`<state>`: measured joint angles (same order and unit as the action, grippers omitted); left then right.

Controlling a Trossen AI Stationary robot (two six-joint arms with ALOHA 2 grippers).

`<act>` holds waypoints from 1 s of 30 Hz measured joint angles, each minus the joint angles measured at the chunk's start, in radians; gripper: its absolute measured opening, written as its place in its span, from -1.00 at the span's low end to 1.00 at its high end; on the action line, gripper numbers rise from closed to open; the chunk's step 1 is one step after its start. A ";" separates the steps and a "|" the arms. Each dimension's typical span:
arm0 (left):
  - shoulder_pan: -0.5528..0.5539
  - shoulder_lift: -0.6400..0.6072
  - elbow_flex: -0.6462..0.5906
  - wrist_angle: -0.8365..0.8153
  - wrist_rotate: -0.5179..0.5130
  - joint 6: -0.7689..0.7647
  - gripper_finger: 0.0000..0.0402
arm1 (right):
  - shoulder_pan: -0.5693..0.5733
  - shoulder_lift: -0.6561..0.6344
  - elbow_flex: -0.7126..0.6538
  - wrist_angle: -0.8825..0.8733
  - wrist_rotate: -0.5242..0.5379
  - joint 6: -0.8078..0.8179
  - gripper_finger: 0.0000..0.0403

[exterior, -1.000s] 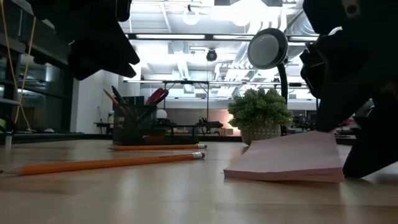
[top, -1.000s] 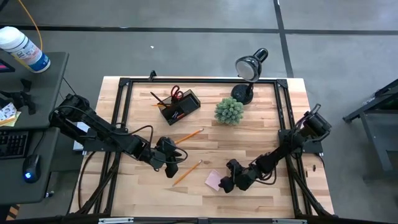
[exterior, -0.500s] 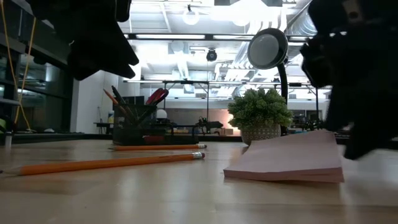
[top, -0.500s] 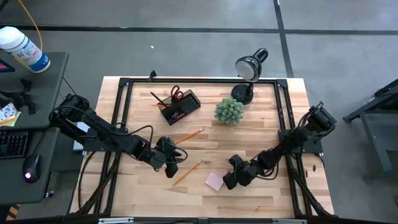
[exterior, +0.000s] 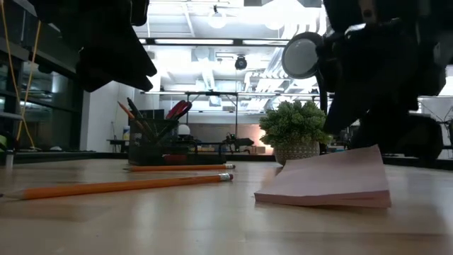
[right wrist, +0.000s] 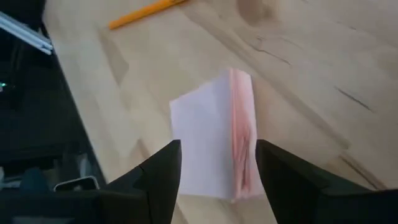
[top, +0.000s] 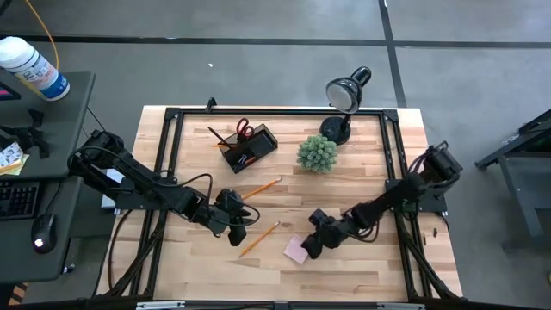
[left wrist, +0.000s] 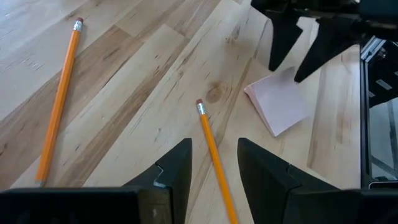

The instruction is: Pick and place office supplies into organizer

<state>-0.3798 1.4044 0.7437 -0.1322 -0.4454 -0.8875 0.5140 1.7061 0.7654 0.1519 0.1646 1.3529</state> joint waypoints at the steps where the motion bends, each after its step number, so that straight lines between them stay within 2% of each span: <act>1: 0.000 0.000 0.000 0.000 0.000 0.000 -0.41 | -0.003 0.010 0.000 0.005 -0.001 0.000 -0.01; 6: 0.000 0.000 0.000 0.000 0.000 0.000 -0.41 | -0.004 0.065 0.000 0.033 -0.021 0.001 -0.02; 9: 0.000 0.000 0.000 0.000 0.000 0.000 -0.41 | -0.004 0.080 0.001 0.059 -0.024 0.012 -0.11; 12: 0.000 0.000 0.000 0.000 0.000 0.000 -0.41 | -0.003 0.082 0.000 0.059 -0.022 0.009 -0.38; 15: 0.000 0.000 0.000 0.000 0.000 0.000 -0.41 | -0.004 0.082 0.000 0.087 -0.042 -0.016 -0.81; 16: 0.000 0.000 0.000 -0.001 0.003 0.000 -0.41 | -0.003 0.082 0.000 0.095 -0.045 -0.034 -0.90; 24: -0.001 0.000 0.000 0.001 0.082 0.000 -0.41 | 0.006 0.076 0.000 0.110 -0.054 -0.053 -0.96; 30: -0.048 0.000 0.000 0.001 0.106 0.000 -0.41 | 0.019 0.024 0.000 0.077 0.019 -0.068 -0.96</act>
<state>-0.4279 1.4044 0.7437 -0.1314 -0.3398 -0.8875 0.5331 1.7306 0.7654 0.2287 0.1832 1.2846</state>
